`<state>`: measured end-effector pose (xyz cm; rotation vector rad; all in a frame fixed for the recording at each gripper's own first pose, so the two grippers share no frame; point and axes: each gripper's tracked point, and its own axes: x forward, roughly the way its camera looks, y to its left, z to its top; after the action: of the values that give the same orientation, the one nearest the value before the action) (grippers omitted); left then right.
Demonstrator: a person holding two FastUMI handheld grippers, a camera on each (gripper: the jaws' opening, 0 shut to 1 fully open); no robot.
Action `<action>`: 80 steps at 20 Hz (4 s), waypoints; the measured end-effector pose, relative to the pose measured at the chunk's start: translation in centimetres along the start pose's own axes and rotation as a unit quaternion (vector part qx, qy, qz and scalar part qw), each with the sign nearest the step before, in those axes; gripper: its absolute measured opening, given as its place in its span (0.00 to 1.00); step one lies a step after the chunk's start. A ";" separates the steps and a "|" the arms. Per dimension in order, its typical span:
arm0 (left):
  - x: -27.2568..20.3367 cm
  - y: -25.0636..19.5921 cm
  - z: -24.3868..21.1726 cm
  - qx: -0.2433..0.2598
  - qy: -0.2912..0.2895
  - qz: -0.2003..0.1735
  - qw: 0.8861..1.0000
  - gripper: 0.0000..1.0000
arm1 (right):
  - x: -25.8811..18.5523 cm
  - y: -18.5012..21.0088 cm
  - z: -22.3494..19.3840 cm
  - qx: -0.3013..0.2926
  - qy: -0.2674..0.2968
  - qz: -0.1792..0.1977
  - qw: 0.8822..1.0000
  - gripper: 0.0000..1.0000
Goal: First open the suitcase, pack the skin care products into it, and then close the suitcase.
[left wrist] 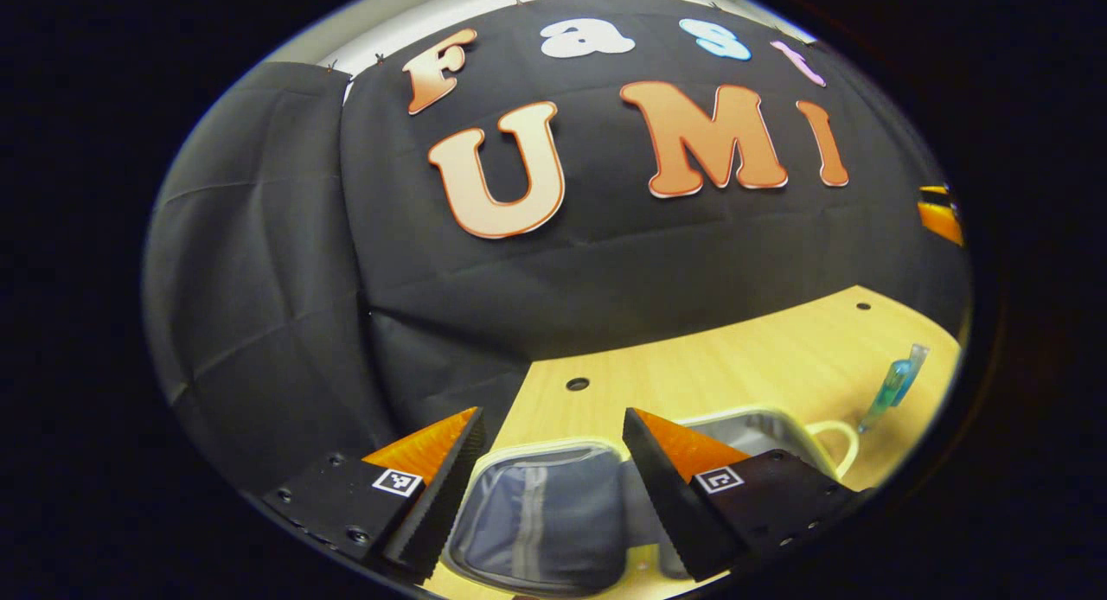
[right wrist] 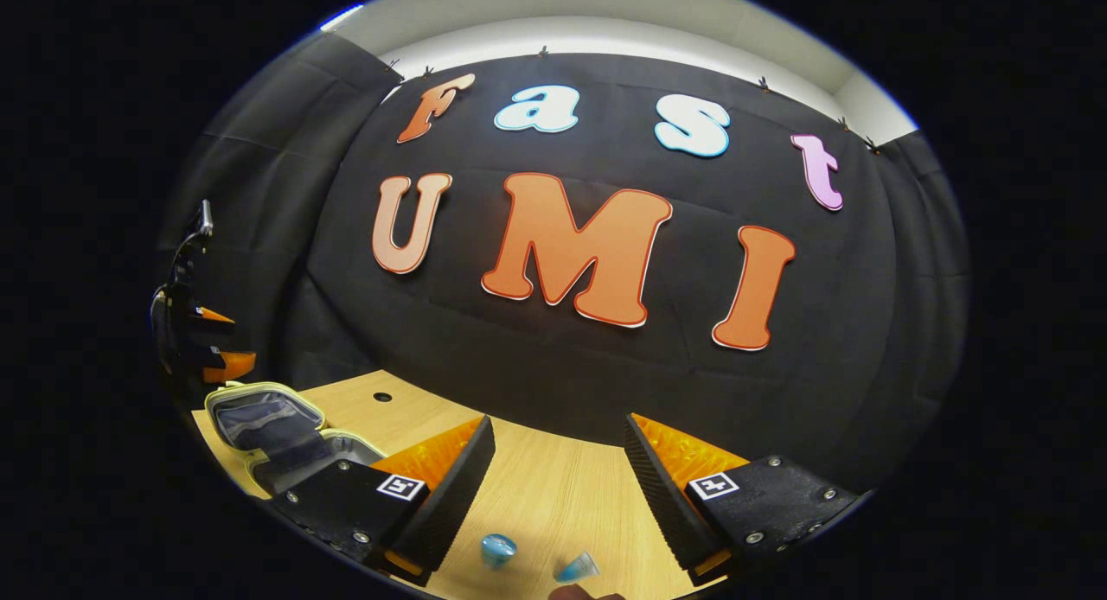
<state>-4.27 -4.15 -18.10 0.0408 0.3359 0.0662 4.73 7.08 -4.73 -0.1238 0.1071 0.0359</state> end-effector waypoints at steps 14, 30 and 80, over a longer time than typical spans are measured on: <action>-4.8 -26.8 2.9 -0.008 -0.024 -0.167 0.986 0.98 | -3.7 -4.0 -6.5 0.017 0.056 0.019 0.998 0.95; -4.3 -44.4 -7.3 -0.020 0.043 -0.236 0.971 0.99 | -4.0 -4.3 -15.8 0.005 0.108 0.092 0.990 0.95; -3.5 -26.2 4.7 -0.075 0.023 -0.152 0.985 0.45 | 0.1 3.2 -19.3 0.082 0.233 0.189 0.950 0.40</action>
<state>-4.49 -30.62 -13.84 -0.1605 0.3786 -0.2105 2.71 7.80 -24.14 0.0599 0.6049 0.3815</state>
